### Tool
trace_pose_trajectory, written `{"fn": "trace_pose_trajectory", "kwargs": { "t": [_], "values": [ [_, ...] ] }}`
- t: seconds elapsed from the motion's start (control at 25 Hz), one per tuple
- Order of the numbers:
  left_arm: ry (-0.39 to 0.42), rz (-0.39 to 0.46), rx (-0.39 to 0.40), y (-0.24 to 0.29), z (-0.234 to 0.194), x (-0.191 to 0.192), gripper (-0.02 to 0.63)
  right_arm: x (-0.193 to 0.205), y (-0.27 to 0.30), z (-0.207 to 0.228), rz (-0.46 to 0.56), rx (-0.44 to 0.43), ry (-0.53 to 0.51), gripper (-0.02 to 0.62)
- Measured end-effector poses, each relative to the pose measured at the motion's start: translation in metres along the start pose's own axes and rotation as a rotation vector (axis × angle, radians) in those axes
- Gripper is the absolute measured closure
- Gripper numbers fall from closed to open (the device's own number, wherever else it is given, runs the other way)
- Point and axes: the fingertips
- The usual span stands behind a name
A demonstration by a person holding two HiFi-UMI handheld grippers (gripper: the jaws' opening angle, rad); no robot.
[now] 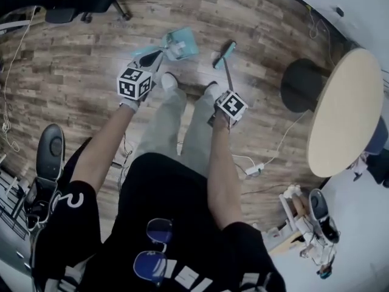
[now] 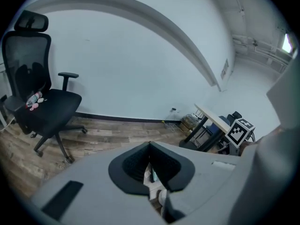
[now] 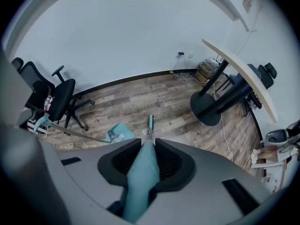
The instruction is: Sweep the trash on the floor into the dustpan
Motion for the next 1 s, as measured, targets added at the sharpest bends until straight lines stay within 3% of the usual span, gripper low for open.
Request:
{"fn": "trace_pose_trajectory", "kwargs": {
  "t": [0.12, 0.36, 0.52, 0.6, 1.0],
  "values": [
    [-0.051, 0.027, -0.049, -0.002, -0.017, -0.001, 0.607, -0.017, 0.002, 0.002, -0.033, 0.053, -0.087, 0.511],
    [-0.18, 0.078, -0.214, -0.009, -0.061, -0.001, 0.607, -0.04, 0.017, -0.041, -0.072, -0.046, -0.242, 0.511],
    [-0.237, 0.075, -0.305, -0.009, -0.08, 0.002, 0.607, -0.042, 0.02, -0.042, -0.135, -0.037, -0.317, 0.511],
    [-0.259, 0.078, -0.325, -0.008, -0.08, 0.006, 0.607, -0.045, 0.022, -0.054, -0.12, -0.098, -0.317, 0.511],
    [-0.291, 0.114, -0.34, -0.011, -0.08, 0.01, 0.607, -0.055, 0.021, -0.093, -0.075, -0.226, -0.49, 0.51]
  ]
}}
Point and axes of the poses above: the fingertips, and each gripper's own axes: y forward along the fingers, z to its right, x out of its underside, and after that the axes turned 14 degrees about -y, right-handed
